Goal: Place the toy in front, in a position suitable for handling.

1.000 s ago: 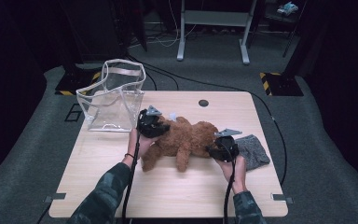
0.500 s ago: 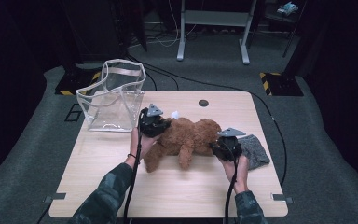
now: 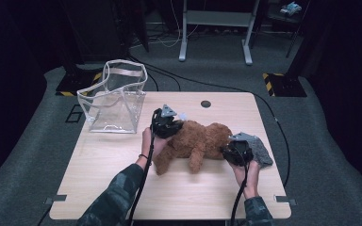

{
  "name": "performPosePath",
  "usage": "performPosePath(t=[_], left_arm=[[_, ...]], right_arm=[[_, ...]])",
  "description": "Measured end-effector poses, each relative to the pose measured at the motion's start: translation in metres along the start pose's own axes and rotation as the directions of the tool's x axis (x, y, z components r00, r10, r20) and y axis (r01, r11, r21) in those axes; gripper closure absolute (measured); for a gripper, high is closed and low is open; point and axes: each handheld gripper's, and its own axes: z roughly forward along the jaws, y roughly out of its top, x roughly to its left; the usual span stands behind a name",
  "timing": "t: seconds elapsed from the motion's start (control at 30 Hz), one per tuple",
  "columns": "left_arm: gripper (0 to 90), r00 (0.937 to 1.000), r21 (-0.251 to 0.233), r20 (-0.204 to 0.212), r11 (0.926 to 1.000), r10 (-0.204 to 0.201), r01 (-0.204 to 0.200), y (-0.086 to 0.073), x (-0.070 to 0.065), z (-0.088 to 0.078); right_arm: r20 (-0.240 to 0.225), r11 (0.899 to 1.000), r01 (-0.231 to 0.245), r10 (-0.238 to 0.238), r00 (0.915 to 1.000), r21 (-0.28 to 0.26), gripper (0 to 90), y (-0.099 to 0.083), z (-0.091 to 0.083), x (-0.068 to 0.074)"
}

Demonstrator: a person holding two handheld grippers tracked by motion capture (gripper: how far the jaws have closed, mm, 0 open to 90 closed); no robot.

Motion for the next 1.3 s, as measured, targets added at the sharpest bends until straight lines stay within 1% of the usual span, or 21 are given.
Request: performPosePath(t=[0.03, 0.07, 0.1, 0.2, 0.23, 0.27, 0.3, 0.33, 0.37, 0.47, 0.5, 0.57, 0.6, 0.63, 0.7, 0.77, 0.8, 0.87, 1.03, 1.23, 1.3], left_arm=[[82.1, 1.0000, 0.006, 0.007, 1.0000, 0.001, -0.002, 0.001, 0.000, 0.001], [82.0, 1.0000, 0.009, 0.005, 0.9999, -0.004, 0.004, 0.001, -0.001, 0.003], [82.1, 1.0000, 0.009, 0.007, 0.9999, -0.006, 0.006, 0.002, -0.002, 0.004], [82.0, 0.9999, 0.006, 0.012, 1.0000, -0.003, 0.003, 0.003, -0.005, 0.007], [82.0, 0.9998, -0.002, 0.012, 0.9999, -0.013, 0.013, 0.004, -0.006, 0.008], [82.0, 0.9999, 0.000, 0.012, 1.0000, -0.008, 0.008, 0.005, -0.007, 0.010], [82.0, 0.9998, 0.004, 0.016, 1.0000, -0.008, 0.008, 0.005, -0.008, 0.011], [82.0, 0.9999, 0.010, 0.013, 0.9999, -0.006, 0.006, 0.006, -0.008, 0.012], [81.9, 0.9999, 0.015, 0.014, 0.9999, -0.005, 0.005, 0.005, -0.009, 0.014], [81.7, 0.9999, 0.064, 0.009, 0.9979, 0.008, -0.008, -0.003, -0.009, 0.023], [81.6, 0.9999, 0.067, 0.013, 0.9978, -0.003, 0.002, -0.007, -0.008, 0.025], [80.6, 0.9994, 0.044, 0.017, 0.9987, -0.028, 0.028, -0.010, -0.006, 0.023], [79.0, 0.9995, 0.044, 0.016, 0.9987, -0.026, 0.025, -0.009, -0.006, 0.021], [74.2, 0.9997, 0.041, 0.006, 0.9989, -0.022, 0.021, -0.008, -0.005, 0.019], [61.4, 0.9998, 0.031, 0.001, 0.9993, -0.019, 0.019, -0.006, -0.004, 0.012], [45.0, 0.9995, 0.028, -0.004, 0.9991, -0.031, 0.031, -0.007, -0.002, 0.003], [39.3, 0.9994, 0.021, -0.002, 0.9991, -0.035, 0.035, -0.008, -0.002, -0.001], [35.1, 0.9991, 0.010, -0.005, 0.9991, -0.041, 0.041, -0.012, -0.001, -0.009], [28.5, 0.9985, 0.002, -0.001, 0.9985, -0.054, 0.054, -0.029, 0.004, -0.026], [23.4, 0.9982, 0.010, 0.005, 0.9982, -0.059, 0.059, -0.053, 0.006, -0.039], [22.5, 0.9990, 0.031, -0.005, 0.9985, -0.045, 0.045, -0.060, 0.004, -0.041]], right_arm=[[-0.001, 1.000, -0.012, 0.012, 0.9999, -0.004, 69.2, -0.001, 0.000, 0.000], [0.002, 1.000, -0.003, 0.003, 1.0000, -0.004, 69.2, -0.002, -0.001, -0.002], [0.004, 1.000, -0.020, 0.020, 0.9998, -0.004, 69.2, -0.002, -0.001, -0.003], [0.013, 1.000, -0.022, 0.022, 0.9997, -0.006, 69.1, -0.003, -0.002, -0.006], [0.017, 1.000, -0.012, 0.012, 0.9998, -0.008, 69.1, -0.003, -0.004, -0.007], [0.021, 1.000, -0.024, 0.024, 0.9995, -0.010, 69.1, -0.003, -0.005, -0.007], [0.021, 1.000, -0.014, 0.014, 0.9997, -0.007, 69.0, -0.004, -0.005, -0.009], [0.021, 1.000, -0.028, 0.029, 0.9994, -0.008, 69.0, -0.005, -0.005, -0.010], [0.014, 1.000, -0.028, 0.028, 0.9995, -0.004, 69.0, -0.006, -0.005, -0.011], [0.004, 0.999, -0.047, 0.047, 0.9989, 0.001, 69.0, -0.010, -0.001, -0.015], [0.003, 0.998, -0.055, 0.055, 0.9985, 0.004, 68.9, -0.012, 0.000, -0.015], [-0.002, 0.999, -0.050, 0.050, 0.9987, 0.005, 68.1, -0.012, 0.001, -0.015], [-0.002, 0.999, -0.054, 0.054, 0.9985, 0.006, 67.4, -0.012, 0.000, -0.014], [0.002, 0.999, -0.046, 0.046, 0.9989, 0.014, 65.6, -0.011, 0.000, -0.014], [0.006, 0.999, -0.042, 0.042, 0.9991, 0.019, 61.5, -0.010, -0.002, -0.014], [-0.003, 0.999, -0.045, 0.045, 0.9990, 0.015, 53.3, -0.009, -0.003, -0.014], [0.001, 0.999, -0.051, 0.051, 0.9987, 0.011, 51.3, -0.009, -0.004, -0.015], [0.003, 0.997, -0.072, 0.072, 0.9974, 0.004, 43.1, -0.010, -0.005, -0.015], [0.002, 0.997, -0.074, 0.074, 0.9972, -0.009, 27.8, -0.012, -0.012, -0.017], [-0.006, 0.998, -0.063, 0.063, 0.9980, -0.014, 17.6, -0.017, -0.025, -0.019], [-0.006, 0.998, -0.059, 0.059, 0.9982, -0.013, 15.7, -0.019, -0.028, -0.020]])
